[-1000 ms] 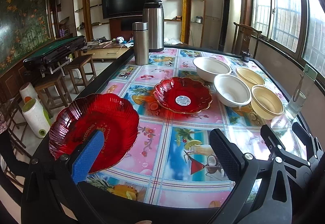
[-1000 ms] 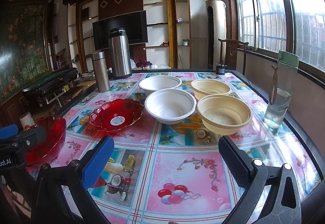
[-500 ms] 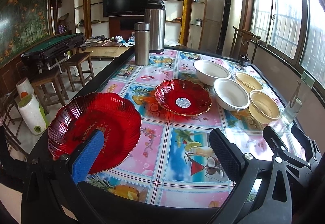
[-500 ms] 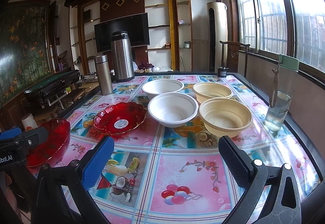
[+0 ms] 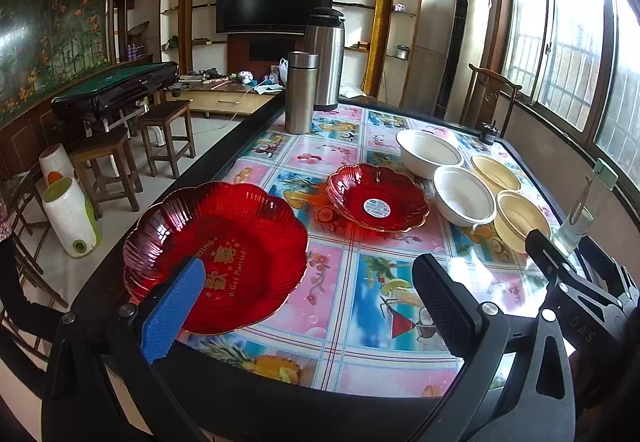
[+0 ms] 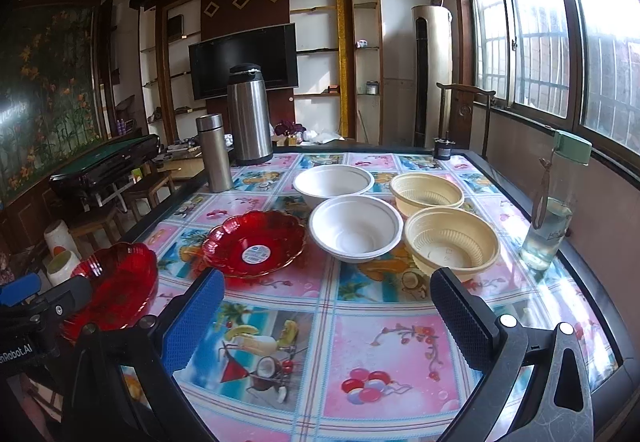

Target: Organize plates and bowls

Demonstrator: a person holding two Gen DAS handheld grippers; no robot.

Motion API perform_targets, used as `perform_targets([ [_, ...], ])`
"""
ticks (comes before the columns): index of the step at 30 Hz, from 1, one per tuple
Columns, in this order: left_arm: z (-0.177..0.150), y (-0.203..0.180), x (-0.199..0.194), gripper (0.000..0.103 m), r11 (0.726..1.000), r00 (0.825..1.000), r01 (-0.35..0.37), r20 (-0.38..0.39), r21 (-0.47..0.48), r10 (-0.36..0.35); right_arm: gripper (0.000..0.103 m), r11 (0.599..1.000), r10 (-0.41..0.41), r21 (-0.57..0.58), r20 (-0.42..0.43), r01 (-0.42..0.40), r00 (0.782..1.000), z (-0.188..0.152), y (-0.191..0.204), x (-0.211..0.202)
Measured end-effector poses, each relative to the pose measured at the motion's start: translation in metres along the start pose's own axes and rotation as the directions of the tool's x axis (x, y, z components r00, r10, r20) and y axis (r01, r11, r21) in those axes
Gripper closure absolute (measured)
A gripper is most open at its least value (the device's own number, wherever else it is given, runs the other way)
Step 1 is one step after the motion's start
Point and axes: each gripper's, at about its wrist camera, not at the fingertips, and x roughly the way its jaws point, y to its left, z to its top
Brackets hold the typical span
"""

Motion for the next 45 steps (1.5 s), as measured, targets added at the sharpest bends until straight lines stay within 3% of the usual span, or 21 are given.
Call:
perform_targets([
  [14,0.003,0.026,-0.009,0.000,0.999,1.000,-0.022,-0.008,-0.029,0.022,0.000,0.999,0.041,-0.018,-0.029,-0.042,0.999,0.005,0.022,-0.005],
  [27,0.056,0.011,0.031,0.000,0.990,0.993,-0.115,0.005,0.079,0.115,0.000,0.996,0.082,-0.012,-0.067,-0.083,0.994,0.050,0.018,0.052],
  [35,0.066,0.007,0.053,0.000,0.984,0.989,-0.136,-0.041,0.111,0.142,0.000,0.994,0.104,0.028,-0.099,-0.102,0.990,0.048,0.009,0.075],
  [45,0.066,-0.002,0.055,0.000,0.981,0.988,-0.141,-0.048,0.133,0.148,0.000,0.993,0.110,0.055,-0.094,-0.105,0.990,0.048,-0.003,0.071],
])
